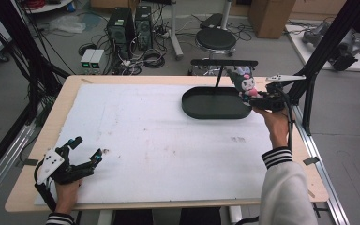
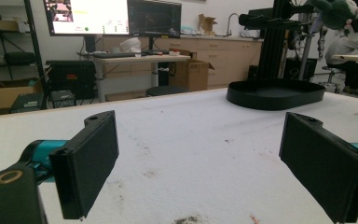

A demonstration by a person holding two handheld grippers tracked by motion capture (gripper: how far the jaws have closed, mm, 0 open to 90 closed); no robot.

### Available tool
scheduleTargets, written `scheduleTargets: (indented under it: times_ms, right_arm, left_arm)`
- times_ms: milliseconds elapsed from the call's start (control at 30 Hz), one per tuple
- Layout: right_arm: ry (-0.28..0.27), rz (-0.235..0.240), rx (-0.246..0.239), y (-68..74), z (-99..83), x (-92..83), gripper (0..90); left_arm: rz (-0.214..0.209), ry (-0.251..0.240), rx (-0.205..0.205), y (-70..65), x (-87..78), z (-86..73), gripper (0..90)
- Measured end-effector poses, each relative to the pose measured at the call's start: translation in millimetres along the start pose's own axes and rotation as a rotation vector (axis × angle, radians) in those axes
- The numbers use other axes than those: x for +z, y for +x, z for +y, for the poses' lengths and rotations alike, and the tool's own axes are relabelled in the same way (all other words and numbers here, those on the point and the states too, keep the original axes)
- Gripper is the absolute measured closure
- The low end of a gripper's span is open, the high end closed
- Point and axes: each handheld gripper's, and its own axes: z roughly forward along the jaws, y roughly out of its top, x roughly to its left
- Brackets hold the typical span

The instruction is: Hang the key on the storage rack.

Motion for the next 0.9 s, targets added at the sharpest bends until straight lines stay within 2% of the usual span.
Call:
scheduleTargets:
  times_ms: [500,900]
  right_arm:
    - [-0.002,-0.023,0.031,-10.5,21.9,11.6,53.3]
    - [0.019,-0.056,0.001,-8.6,36.7,22.2,53.3]
  left_arm:
    - [0.0,0.0,-0.002,0.2,0.0,0.0,12.2]
    - [0.0,0.0,-0.002,0.0,0.1,0.0,12.2]
